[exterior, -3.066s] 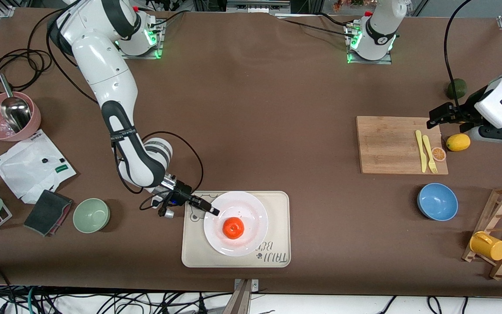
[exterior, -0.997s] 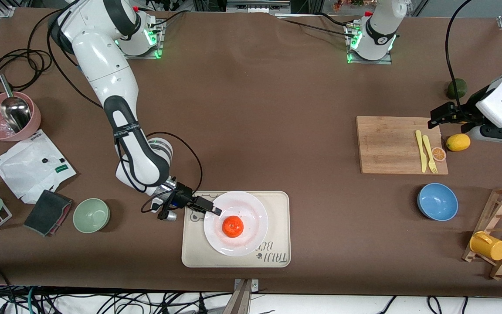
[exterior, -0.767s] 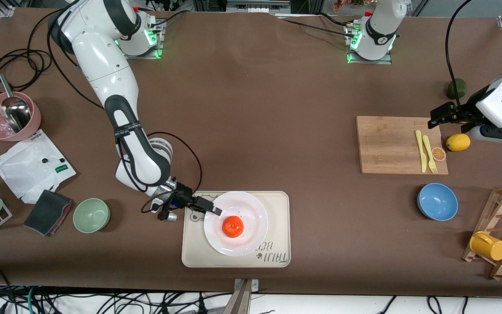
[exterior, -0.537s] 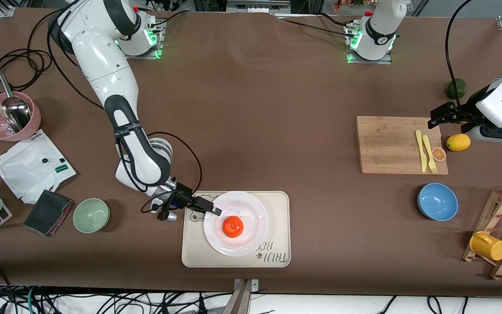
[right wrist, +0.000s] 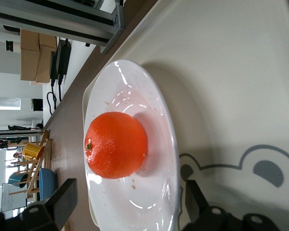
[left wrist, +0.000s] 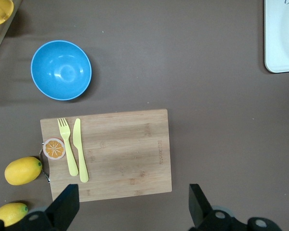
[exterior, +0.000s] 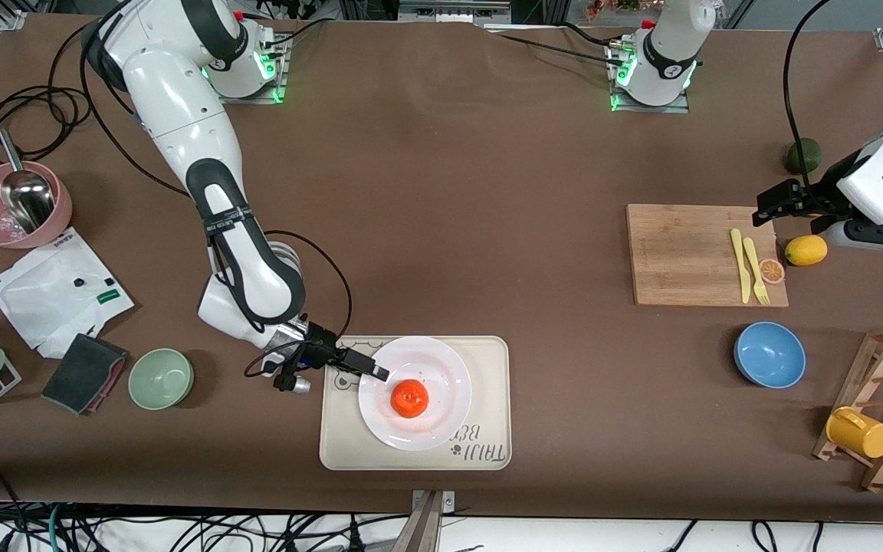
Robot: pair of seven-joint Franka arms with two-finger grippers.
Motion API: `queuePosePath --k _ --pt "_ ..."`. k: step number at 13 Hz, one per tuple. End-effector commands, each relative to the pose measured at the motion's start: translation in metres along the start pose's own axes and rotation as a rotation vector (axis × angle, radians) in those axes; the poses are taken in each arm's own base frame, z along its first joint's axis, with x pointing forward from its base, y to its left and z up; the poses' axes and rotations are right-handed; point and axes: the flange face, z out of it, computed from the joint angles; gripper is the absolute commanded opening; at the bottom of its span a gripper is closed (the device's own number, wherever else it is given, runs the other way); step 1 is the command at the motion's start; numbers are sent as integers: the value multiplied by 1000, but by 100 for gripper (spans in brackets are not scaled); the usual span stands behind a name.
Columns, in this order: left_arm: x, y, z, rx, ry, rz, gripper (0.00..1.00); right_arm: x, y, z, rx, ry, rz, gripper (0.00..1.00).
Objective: Place orange and plate with both arms
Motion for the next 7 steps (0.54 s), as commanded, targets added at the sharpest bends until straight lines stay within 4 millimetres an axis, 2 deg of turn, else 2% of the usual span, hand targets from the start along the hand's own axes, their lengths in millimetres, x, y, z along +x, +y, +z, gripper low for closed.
queuePosePath --k 1,7 --pt "4 -1 -5 5 6 24 100 0 -11 -5 -21 1 -11 99" --pt "4 -1 -5 5 6 31 100 -10 -22 -15 -98 -50 0 99"
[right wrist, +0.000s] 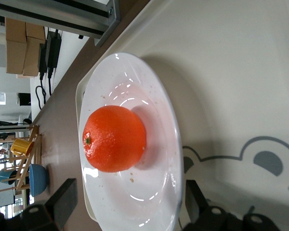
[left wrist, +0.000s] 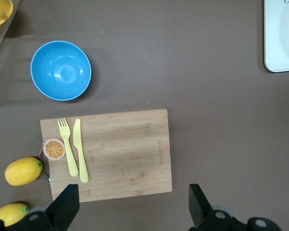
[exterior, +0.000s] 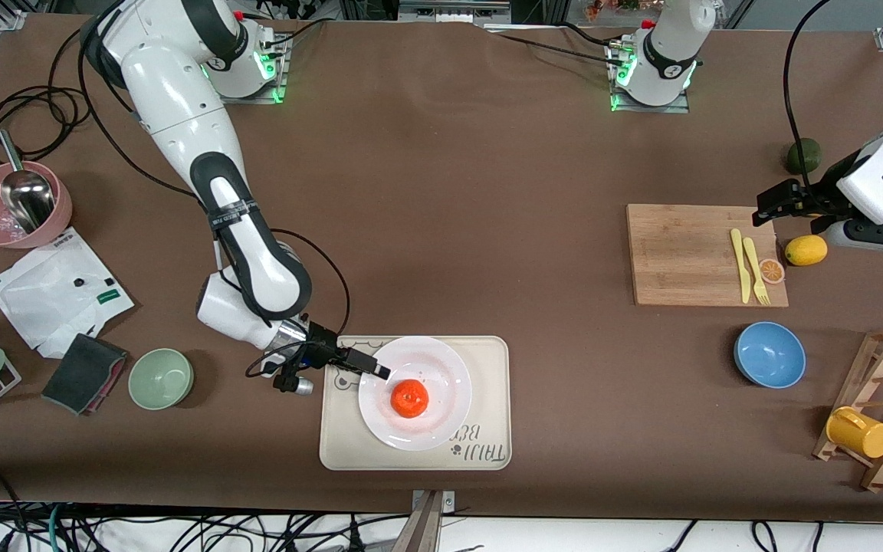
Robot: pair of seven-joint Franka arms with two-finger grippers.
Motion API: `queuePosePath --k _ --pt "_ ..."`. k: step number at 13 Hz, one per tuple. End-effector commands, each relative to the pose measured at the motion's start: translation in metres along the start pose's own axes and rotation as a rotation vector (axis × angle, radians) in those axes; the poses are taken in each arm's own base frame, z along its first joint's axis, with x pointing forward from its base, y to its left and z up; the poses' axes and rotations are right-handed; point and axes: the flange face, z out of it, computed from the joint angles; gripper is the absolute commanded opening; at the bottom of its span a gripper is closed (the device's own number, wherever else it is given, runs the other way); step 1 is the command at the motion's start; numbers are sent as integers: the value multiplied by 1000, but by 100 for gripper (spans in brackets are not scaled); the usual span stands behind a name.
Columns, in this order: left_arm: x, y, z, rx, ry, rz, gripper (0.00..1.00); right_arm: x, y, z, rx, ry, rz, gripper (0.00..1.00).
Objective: Place orange and plate with both arms
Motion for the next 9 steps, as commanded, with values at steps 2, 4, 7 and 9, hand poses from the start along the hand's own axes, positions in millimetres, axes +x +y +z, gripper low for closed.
queuePosePath --k 2,4,7,9 --pt "4 3 -5 5 4 32 100 -14 -7 -14 -42 -23 5 99" --pt "5 8 -5 6 5 38 100 -18 -6 -16 -54 -33 1 99" --pt "6 10 -11 10 15 41 100 -25 -7 -26 -63 -52 4 99" --pt "6 9 -11 19 15 42 100 -28 -7 -33 -72 -54 7 99"
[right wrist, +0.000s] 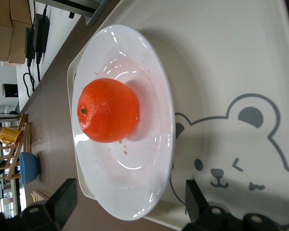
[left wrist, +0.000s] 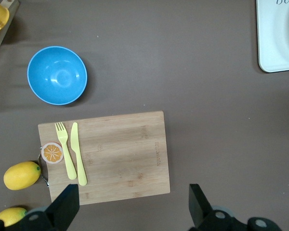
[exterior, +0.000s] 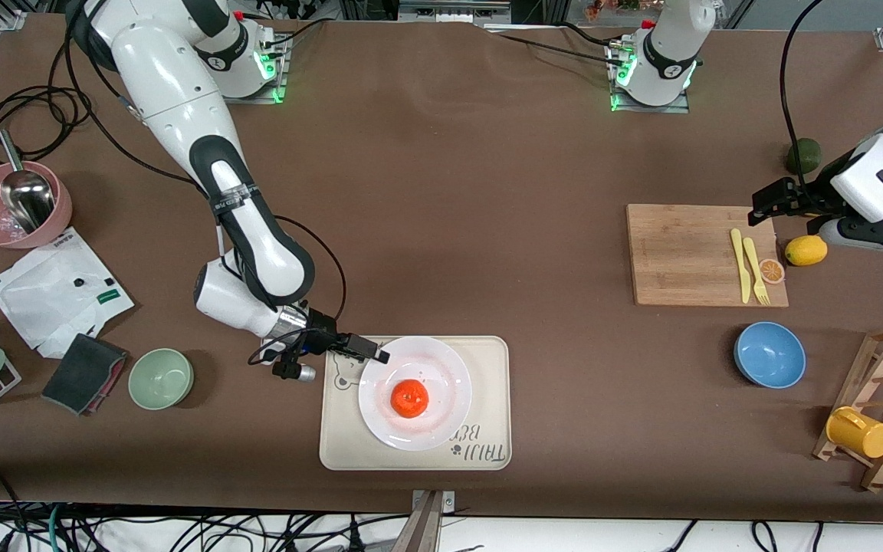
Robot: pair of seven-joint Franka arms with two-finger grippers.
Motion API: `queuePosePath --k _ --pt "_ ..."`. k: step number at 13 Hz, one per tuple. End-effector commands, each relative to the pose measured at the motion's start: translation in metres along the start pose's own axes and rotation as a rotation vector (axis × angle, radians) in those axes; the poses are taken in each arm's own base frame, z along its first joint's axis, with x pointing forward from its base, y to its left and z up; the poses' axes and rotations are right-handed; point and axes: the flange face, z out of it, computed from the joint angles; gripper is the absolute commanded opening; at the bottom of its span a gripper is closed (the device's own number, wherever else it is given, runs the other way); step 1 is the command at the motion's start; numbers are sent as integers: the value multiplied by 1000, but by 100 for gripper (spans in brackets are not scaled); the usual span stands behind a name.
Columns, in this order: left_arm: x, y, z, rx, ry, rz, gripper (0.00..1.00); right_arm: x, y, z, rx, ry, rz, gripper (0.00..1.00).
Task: Place orange and plate with both arms
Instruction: 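Open the right gripper and draw it back from the plate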
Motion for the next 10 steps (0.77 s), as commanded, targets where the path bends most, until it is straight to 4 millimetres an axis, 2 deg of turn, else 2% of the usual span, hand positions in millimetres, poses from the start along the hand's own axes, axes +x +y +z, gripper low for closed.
queuePosePath --k 1,6,10 --pt "4 0 -6 17 4 24 100 -11 -4 -21 -28 -27 6 99" --pt "5 9 -6 19 3 37 100 -19 -5 -49 -63 -81 -26 99" --pt "7 16 -10 20 12 48 100 -13 -8 -80 -155 -152 -65 99"
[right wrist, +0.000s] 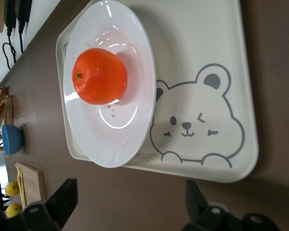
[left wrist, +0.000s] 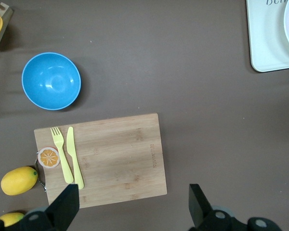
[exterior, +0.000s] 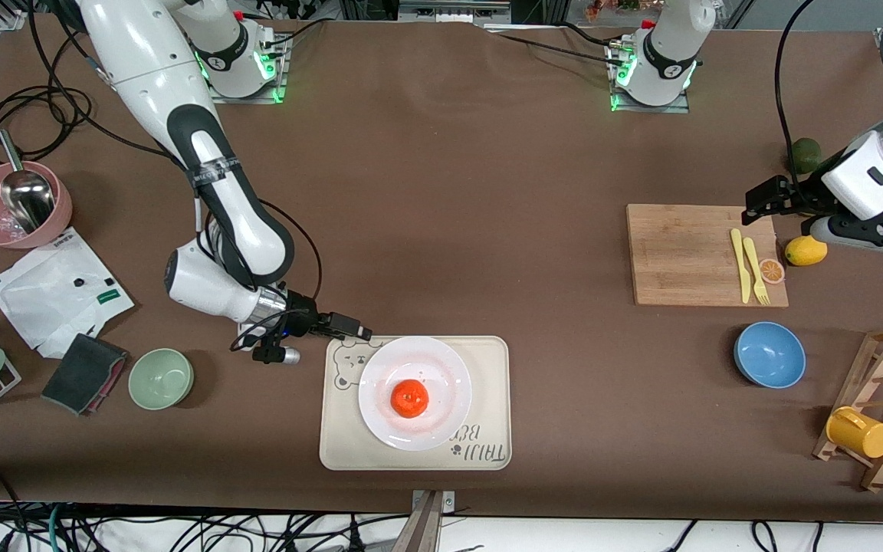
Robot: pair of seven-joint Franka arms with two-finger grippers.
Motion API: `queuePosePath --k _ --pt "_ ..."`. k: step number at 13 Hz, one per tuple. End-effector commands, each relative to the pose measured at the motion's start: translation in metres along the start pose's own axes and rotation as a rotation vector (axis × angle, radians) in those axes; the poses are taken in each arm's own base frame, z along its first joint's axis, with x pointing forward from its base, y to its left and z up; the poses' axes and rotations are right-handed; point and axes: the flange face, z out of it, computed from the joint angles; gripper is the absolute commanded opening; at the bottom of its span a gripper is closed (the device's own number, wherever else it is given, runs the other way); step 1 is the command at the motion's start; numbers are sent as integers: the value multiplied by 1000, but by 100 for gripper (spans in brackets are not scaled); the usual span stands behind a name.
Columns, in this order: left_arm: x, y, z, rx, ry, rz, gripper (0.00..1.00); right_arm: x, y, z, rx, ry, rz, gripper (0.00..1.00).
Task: Place orange and plate with both arms
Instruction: 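Open the right gripper and draw it back from the plate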
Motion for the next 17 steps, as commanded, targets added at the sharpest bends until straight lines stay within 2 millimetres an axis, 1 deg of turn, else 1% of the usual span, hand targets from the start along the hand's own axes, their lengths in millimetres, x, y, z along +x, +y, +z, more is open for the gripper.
queuePosePath --k 1,4,6,10,11,12,13,14,15,16,17 --pt "4 -2 -6 18 1 19 100 -5 -1 -34 -82 -81 -38 99" --pt "1 -3 -6 17 -18 17 100 1 9 -71 -173 -170 -90 99" --pt "1 -4 -7 17 -18 16 100 5 20 -96 -257 -233 -133 99" --pt "1 -5 -8 17 -16 15 100 8 35 -126 -401 -299 -196 99" --pt "1 -6 -8 17 -16 13 100 7 34 -131 -439 -315 -221 99" --pt "1 -2 -8 17 -16 18 100 6 31 -141 -471 -335 -241 99" --pt "2 0 -8 22 -17 21 100 7 35 -153 -521 -362 -254 99" --pt "2 -3 -9 43 -17 23 100 8 28 -164 -572 -392 -284 99" --pt "3 -4 -18 66 -2 29 100 10 24 -175 -629 -422 -297 100" --pt "3 -4 -18 77 -5 32 100 12 21 -187 -673 -433 -284 100" --pt "2 2 -18 77 -16 39 100 10 10 -198 -700 -442 -264 100"
